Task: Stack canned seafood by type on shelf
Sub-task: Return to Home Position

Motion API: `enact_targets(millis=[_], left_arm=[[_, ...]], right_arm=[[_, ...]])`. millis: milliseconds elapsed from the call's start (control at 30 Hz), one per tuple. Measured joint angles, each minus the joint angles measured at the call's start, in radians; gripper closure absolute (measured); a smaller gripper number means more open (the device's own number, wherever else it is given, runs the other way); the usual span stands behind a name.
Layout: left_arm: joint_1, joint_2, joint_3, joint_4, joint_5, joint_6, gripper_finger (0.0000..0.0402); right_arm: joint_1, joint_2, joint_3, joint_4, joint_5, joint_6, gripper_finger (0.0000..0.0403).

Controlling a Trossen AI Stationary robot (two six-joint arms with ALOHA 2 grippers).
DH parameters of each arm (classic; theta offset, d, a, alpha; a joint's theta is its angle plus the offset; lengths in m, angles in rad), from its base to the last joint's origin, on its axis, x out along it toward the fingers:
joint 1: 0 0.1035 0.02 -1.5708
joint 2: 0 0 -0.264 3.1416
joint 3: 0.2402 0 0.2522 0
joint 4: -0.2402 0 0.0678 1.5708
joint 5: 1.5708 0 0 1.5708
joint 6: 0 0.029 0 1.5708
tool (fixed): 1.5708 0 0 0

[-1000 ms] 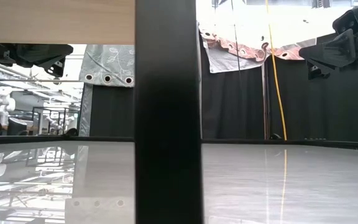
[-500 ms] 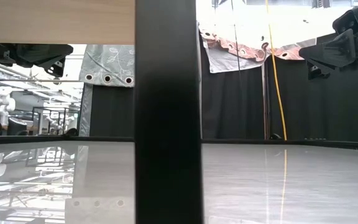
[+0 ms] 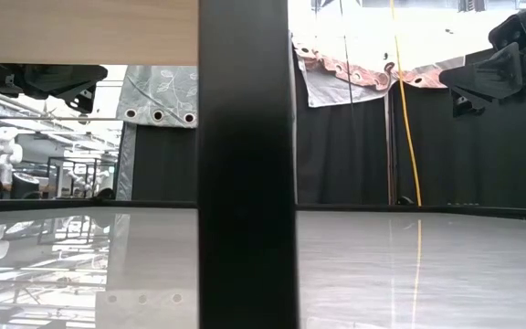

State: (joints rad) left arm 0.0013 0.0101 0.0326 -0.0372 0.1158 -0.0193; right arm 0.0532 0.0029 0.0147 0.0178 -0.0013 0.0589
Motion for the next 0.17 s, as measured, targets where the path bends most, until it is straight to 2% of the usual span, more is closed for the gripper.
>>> enact_targets(millis=[167], left_arm=[[0.000, 0.000, 0.000, 0.000, 0.000, 0.000, 0.0385]], right_arm=[[0.000, 0.000, 0.000, 0.000, 0.000, 0.000, 0.0403]])
